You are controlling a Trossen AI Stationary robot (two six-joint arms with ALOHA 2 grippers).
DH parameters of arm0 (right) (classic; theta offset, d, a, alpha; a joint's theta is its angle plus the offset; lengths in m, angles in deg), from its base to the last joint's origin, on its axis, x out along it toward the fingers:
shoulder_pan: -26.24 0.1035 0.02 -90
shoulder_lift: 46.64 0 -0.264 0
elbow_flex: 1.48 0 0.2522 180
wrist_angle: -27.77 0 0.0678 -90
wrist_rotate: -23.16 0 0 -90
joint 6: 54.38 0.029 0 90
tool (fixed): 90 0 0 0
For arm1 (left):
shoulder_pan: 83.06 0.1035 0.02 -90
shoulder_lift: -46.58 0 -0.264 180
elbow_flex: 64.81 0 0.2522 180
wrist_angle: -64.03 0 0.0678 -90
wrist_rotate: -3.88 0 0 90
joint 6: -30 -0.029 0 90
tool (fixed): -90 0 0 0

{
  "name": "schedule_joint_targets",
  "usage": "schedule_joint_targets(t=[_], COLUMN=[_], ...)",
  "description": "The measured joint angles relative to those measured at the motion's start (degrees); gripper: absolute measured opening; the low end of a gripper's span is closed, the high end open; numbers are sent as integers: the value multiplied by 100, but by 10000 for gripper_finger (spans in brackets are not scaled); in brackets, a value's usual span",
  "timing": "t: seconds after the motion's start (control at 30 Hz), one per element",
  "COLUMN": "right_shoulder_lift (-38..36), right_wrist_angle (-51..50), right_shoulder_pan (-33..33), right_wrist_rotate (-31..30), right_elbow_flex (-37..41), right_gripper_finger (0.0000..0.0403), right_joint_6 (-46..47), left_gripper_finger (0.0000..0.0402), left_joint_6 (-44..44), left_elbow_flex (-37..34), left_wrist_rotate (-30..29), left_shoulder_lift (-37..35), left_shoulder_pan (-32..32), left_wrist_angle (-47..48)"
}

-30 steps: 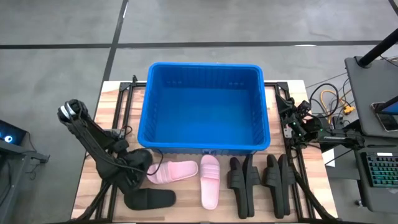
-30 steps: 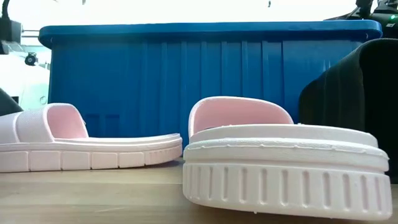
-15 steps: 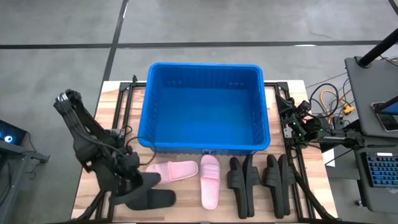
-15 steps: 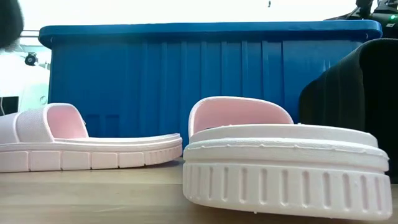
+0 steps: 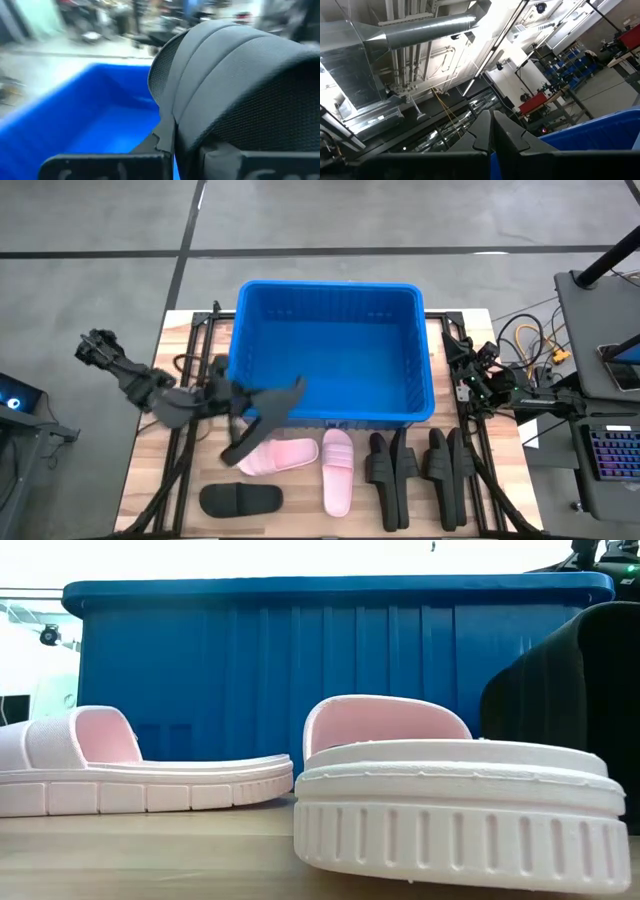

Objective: Pick and place slides into bin
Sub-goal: Put the black slide into the bin

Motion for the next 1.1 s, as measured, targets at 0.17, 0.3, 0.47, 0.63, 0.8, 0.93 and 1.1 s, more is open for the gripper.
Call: schedule_joint_targets(t=[0.17, 0.3, 0.47, 0.63, 0.8, 0.93, 1.1], right_shoulder_lift=[-1, -1, -1, 0, -2, -2, -2], right_wrist_angle=[1, 0, 0, 0, -12, -19, -39], right_shoulder_pan=[0, 0, 0, 0, 0, 0, 0], right_wrist_rotate=[-1, -1, 0, 0, -2, -2, 0], right_elbow_flex=[0, 0, 0, 0, 0, 0, 0], right_gripper_finger=[9, 9, 9, 9, 9, 9, 9], right_joint_6=[1, -4, -4, -4, -13, -15, -17], left_gripper_finger=[0, 0, 0, 0, 0, 0, 0], left_joint_6=[-1105, -1162, -1322, -1582, -2249, -2681, -2838], left_elbow_flex=[10, 10, 10, 10, 10, 10, 10], left_wrist_rotate=[-170, -185, -186, -180, -314, -596, -1041], left_shoulder_lift=[336, 743, 1325, 1841, 2211, 2415, 2606], left_shoulder_pan=[1076, 1910, 2607, 3067, 3377, 3570, 3882], left_wrist_angle=[-711, -832, -835, -832, -830, -776, -739])
